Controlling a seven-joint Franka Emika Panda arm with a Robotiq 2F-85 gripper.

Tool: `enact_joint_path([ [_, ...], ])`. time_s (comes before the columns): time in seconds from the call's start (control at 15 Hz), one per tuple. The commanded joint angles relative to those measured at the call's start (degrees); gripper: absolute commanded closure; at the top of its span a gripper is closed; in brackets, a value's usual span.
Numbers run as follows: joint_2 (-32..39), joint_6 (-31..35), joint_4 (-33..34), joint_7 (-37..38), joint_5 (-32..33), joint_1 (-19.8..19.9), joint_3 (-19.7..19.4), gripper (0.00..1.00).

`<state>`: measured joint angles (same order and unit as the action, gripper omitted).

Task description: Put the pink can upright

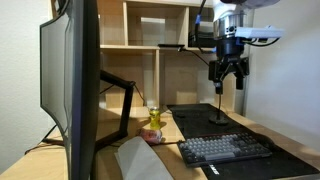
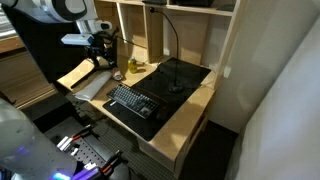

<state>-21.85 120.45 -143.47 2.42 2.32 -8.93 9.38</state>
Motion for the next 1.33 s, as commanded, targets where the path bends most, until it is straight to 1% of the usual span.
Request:
enact_joint_path([
  [0.0,3.80,0.41,1.87,-9.58,-4.92,-3.69,-0.98,0.00],
  [0.07,5.29,-1.34,3.07,-11.59,-5.39,-4.35,-0.63,0.00],
  [0.13,6.67,-3.31,4.58,-9.91,-5.73,-4.36,0.11,0.00],
  [0.2,3.28,-0.32,1.25,-8.15,-4.36,-3.54,0.15,0.00],
  [0.33,4.92,-1.60,2.67,-8.22,-4.67,-4.18,0.48,0.00],
  [0.53,5.86,-1.85,3.46,-8.26,-4.69,-4.23,0.50,0.00],
  [0.6,6.53,-2.15,3.59,-11.72,-0.92,-4.71,1.33,0.00],
  [0.8,10.75,-8.11,8.31,-12.23,3.68,-5.76,3.72,0.00],
  [1.0,17.71,-14.41,15.86,-11.68,7.60,-7.35,6.91,0.00],
  [1.07,20.24,-16.80,18.80,-10.97,10.23,-7.62,7.91,0.00],
  [1.13,13.74,-12.34,12.18,-10.80,7.12,-7.42,6.62,0.00],
  [1.2,15.32,-12.94,13.71,-10.31,7.48,-7.73,7.07,0.00],
  [1.27,15.69,-12.86,13.83,-10.17,7.46,-7.78,7.08,0.00],
])
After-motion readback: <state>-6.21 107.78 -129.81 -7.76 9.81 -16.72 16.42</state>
